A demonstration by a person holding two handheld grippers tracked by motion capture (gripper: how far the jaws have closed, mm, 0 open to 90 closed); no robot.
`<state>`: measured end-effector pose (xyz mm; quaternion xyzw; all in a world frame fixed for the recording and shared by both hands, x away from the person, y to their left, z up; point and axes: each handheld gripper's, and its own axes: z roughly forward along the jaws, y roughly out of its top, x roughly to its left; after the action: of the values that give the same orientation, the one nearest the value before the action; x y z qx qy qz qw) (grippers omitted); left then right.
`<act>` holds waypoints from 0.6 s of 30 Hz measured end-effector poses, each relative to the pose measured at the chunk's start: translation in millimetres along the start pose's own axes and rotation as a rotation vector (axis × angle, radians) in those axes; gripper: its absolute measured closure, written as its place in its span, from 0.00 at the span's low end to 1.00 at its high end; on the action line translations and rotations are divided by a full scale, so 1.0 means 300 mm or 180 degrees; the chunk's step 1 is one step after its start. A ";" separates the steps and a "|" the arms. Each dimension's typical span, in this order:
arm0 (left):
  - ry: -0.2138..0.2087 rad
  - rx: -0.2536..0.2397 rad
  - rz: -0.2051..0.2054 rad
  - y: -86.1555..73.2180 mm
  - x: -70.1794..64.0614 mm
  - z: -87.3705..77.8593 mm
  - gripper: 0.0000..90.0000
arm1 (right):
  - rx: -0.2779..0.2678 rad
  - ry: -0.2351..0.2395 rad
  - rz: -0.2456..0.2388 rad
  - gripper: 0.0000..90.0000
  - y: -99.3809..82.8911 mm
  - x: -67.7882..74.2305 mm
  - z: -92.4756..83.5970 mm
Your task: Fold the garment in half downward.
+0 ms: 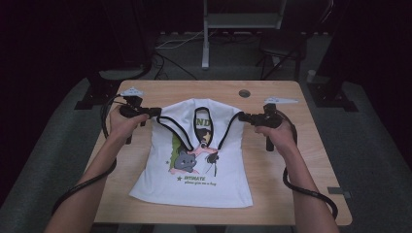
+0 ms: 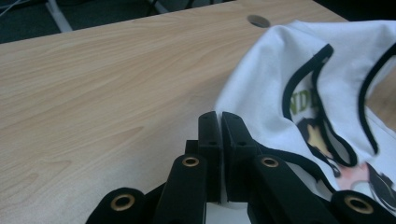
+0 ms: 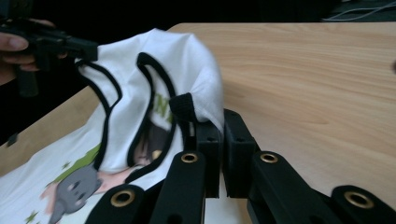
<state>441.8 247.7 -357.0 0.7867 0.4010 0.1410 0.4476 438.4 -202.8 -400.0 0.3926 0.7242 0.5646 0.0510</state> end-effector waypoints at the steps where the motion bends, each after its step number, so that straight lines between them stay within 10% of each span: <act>1: -0.0006 -0.0008 0.0027 -0.004 -0.005 -0.009 0.97 | 0.0005 0.0023 -0.0014 0.97 -0.003 0.009 -0.002; 18: 0.0000 0.0103 0.0435 -0.131 -0.055 -0.113 0.97 | 0.0194 0.0478 -0.0307 0.97 -0.077 0.108 -0.078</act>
<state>391.7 266.1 -367.8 0.8194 0.3486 0.1648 0.4242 392.4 -201.9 -399.5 0.3152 0.7609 0.5670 0.0118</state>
